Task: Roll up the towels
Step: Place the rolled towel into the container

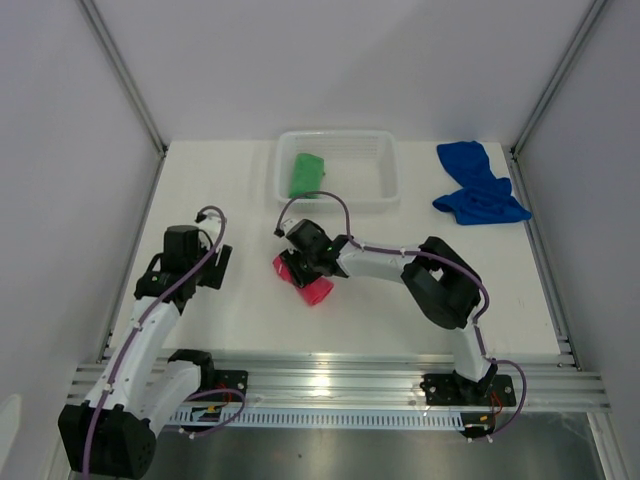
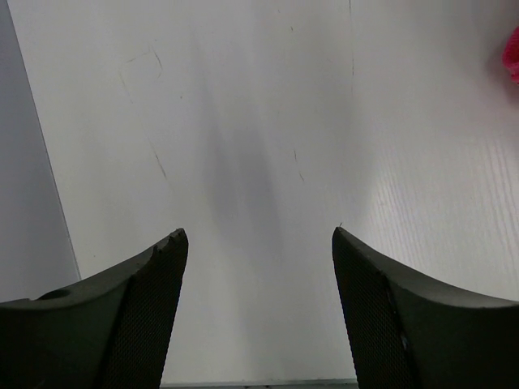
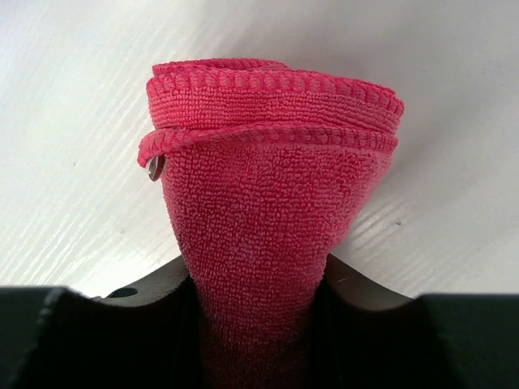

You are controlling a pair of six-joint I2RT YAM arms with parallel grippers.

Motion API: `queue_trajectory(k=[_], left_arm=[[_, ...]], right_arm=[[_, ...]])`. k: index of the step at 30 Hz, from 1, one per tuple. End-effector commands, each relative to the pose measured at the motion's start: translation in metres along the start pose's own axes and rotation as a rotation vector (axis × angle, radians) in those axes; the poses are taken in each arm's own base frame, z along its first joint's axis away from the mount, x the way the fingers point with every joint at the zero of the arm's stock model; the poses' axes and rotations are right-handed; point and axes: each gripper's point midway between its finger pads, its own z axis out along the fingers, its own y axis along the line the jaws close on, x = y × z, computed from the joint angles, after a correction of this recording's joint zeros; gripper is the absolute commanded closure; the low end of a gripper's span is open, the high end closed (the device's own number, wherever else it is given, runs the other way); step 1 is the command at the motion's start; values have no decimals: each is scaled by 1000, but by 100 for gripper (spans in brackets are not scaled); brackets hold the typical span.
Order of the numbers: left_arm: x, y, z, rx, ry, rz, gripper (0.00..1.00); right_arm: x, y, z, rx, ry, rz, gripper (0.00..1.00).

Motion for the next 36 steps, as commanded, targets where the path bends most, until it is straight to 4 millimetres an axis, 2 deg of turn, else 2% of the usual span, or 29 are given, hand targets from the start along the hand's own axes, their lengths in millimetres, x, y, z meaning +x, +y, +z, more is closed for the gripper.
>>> queue_trajectory(k=[1,6,12,17,28,33,36], left_arm=[[-16,1,-1,6,-78,-68,25],[-21,2,-5,3,-100,-68,26],[-22,2,-5,3,-106,-70,26],[-22,2,-6,2,-104,-70,26],[-24,5,-5,-9,-109,-73,26],[-24,5,-3,-11,-107,-74,26],[-26,5,-3,-11,-110,-74,25]], right_arm=[[38,-33,0,145,107,80,77],[17,-42,-10,195,36,118,77],[3,-52,-15,232,-23,158,80],[-21,-63,-30,262,-105,188,80],[-55,-66,-56,236,-200,216,82],[-92,-66,-80,225,-291,212,82],[-106,-74,-90,243,-315,210,83]])
